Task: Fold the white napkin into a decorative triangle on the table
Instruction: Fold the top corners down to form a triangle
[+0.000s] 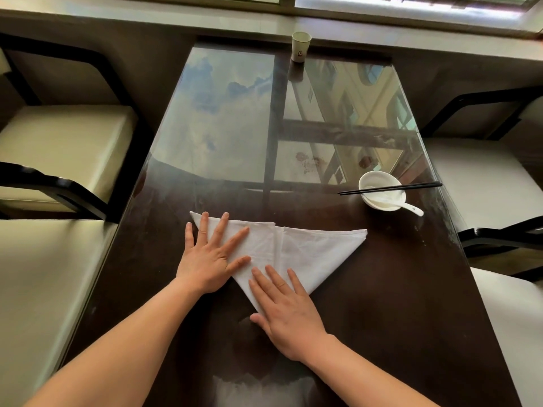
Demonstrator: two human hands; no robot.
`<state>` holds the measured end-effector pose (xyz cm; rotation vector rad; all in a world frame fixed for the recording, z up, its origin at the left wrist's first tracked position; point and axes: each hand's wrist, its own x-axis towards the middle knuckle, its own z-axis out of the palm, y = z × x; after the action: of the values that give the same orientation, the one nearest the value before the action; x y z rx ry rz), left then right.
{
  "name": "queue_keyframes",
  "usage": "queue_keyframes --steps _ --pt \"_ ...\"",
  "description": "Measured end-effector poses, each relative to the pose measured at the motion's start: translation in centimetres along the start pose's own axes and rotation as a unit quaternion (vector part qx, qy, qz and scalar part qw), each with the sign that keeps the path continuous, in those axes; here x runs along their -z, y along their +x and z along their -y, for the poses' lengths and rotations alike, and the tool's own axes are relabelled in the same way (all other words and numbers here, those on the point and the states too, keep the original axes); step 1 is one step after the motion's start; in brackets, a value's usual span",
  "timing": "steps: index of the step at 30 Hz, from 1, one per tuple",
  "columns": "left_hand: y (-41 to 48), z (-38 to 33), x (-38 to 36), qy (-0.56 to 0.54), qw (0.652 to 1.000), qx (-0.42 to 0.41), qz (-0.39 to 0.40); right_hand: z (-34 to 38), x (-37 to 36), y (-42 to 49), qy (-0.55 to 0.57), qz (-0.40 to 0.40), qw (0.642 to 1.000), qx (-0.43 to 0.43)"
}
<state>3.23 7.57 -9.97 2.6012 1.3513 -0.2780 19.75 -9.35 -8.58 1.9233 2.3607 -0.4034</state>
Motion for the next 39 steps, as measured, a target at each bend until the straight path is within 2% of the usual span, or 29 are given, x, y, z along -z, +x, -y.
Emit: queue_keyframes --steps 4,6,8,10,12,16,18,19,20,21,24,26,29,33,39 --pt "-0.1 -0.5 0.1 0.008 0.999 0.047 -0.015 0.2 -0.4 -1.2 0.015 0.011 1.0 -0.005" --pt "-0.5 -0.7 0.1 0.001 0.995 0.08 -0.061 0.2 -0.3 -1.8 0.021 0.005 1.0 -0.011" --pt "-1.0 -1.1 0.6 -0.065 0.98 0.147 -0.12 0.1 -0.3 -2.4 0.023 -0.001 1.0 -0.019" --pt "-1.3 -1.4 1.1 -0.162 0.945 0.233 -0.161 0.1 -0.4 -3.1 0.029 -0.007 0.999 -0.022" --pt "-1.2 -1.3 1.5 -0.251 0.906 0.299 -0.167 0.2 -0.6 -3.7 0.036 -0.035 0.998 -0.028" --pt "-0.4 -1.3 2.4 -0.43 0.812 0.37 -0.14 -1.8 -0.1 -3.6 0.066 -0.154 0.98 -0.107" --pt "-0.1 -1.5 2.8 -0.489 0.767 0.396 -0.124 -4.3 0.8 -2.0 0.055 -0.215 0.961 -0.165" --pt "-0.1 -1.8 3.0 -0.504 0.755 0.403 -0.116 -5.7 1.6 -1.0 0.053 -0.225 0.954 -0.192" --pt "-0.2 -2.1 3.1 -0.5 0.757 0.404 -0.113 -6.9 2.5 0.1 0.056 -0.217 0.951 -0.213" --pt "-0.4 -2.7 3.3 -0.474 0.778 0.395 -0.119 -8.0 3.5 1.3 0.06 -0.2 0.952 -0.226" --pt "-2.1 -5.4 3.4 -0.348 0.877 0.277 -0.179 -10.1 5.4 4.9 0.045 -0.134 0.967 -0.21" --pt "-3.6 -8.0 2.9 -0.302 0.922 0.187 -0.153 -10.7 5.9 6.6 0.046 -0.103 0.976 -0.187" --pt "-5.7 -11.1 1.2 -0.212 0.969 0.099 -0.081 -10.8 6.2 7.8 0.084 -0.097 0.977 -0.169" --pt "-6.4 -12.2 0.0 -0.133 0.984 0.064 -0.095 -10.7 6.3 8.3 0.132 -0.132 0.966 -0.179" --pt "-6.6 -11.9 0.2 -0.154 0.978 0.059 -0.13 -10.5 6.5 8.7 0.133 -0.117 0.969 -0.17"
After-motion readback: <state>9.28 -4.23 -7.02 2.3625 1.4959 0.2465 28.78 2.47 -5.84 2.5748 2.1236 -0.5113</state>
